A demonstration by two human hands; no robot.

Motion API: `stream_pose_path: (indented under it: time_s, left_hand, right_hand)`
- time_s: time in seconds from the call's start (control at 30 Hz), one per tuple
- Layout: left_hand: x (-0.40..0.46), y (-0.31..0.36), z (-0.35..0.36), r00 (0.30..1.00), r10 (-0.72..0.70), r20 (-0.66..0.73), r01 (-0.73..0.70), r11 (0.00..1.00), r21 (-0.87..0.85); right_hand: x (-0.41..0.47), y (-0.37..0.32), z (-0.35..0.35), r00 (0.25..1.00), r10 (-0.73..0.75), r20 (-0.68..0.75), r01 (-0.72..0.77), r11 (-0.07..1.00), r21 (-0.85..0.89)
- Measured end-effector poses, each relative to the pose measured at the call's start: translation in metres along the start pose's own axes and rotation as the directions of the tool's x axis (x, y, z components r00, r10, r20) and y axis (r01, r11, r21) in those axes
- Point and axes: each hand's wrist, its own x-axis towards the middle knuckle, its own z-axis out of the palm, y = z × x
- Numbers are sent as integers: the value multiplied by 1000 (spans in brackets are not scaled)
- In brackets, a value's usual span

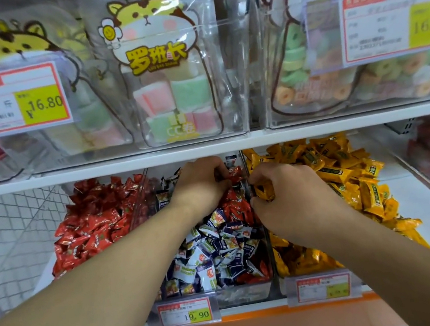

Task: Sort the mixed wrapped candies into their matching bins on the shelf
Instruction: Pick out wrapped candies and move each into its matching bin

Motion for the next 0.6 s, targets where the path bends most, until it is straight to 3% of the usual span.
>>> stream_pose_path:
  time_s: [0.2,0.33,0.4,0.6]
  left_hand:
    - [-1,4,0,996,-68,-63,63,995,-75]
    - [-10,3,-13,974,-200,-109,166,952,-258]
    - [-27,2,-26,965,-218,-145,151,916,-372]
    - [-97,-17,-71,968,-185,-172,88,885,-456]
  right_hand:
    - [0,-1,0,1000,-1,-7,1,1000,-10]
    - [1,-4,-1,1000,3,-13,-3,1000,-3]
    - [0,-9,0,1000,-12,-27,11,1000,-25]
    - [-7,-26,6,999,-8,-37,3,989,-149]
